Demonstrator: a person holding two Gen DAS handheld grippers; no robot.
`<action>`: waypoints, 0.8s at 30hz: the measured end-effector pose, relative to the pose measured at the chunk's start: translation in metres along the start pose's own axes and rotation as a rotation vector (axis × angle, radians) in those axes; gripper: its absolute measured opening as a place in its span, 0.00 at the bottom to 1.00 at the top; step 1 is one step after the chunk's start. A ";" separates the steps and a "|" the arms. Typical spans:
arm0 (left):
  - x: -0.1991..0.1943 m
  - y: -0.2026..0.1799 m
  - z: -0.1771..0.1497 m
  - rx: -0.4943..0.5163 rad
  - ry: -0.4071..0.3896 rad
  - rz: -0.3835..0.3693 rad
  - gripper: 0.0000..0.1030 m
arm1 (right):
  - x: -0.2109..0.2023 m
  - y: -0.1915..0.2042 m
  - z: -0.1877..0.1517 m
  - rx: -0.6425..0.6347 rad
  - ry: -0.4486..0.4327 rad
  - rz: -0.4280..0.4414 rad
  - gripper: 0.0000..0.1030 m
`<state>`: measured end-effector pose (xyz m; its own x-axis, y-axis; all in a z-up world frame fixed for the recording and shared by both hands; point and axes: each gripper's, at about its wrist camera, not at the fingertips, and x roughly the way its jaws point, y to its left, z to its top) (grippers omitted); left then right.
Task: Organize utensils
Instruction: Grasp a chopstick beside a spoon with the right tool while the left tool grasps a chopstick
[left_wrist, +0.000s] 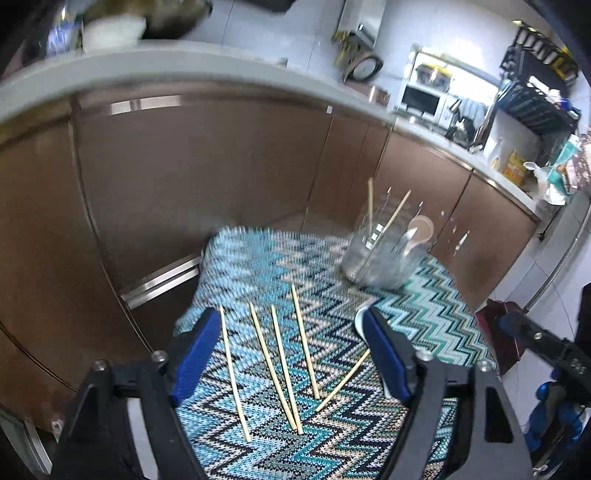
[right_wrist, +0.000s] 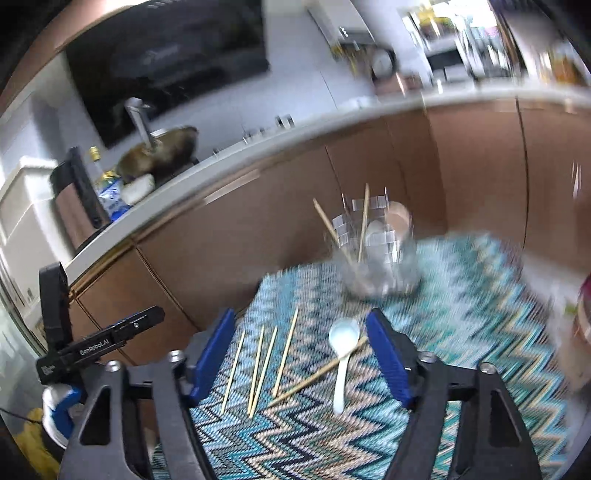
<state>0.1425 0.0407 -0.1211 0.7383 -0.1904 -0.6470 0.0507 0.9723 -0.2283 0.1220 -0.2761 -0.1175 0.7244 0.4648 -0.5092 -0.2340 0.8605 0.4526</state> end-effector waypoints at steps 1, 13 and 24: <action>0.008 0.003 0.000 -0.010 0.019 -0.003 0.68 | 0.009 -0.006 -0.001 0.026 0.023 0.007 0.62; 0.116 0.035 0.005 -0.110 0.248 -0.015 0.47 | 0.129 -0.090 -0.021 0.394 0.239 0.096 0.39; 0.170 0.050 0.005 -0.163 0.359 -0.005 0.42 | 0.188 -0.112 -0.029 0.448 0.297 0.083 0.39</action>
<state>0.2737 0.0579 -0.2392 0.4543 -0.2584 -0.8525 -0.0756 0.9424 -0.3260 0.2659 -0.2794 -0.2849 0.4855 0.6220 -0.6143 0.0643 0.6754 0.7346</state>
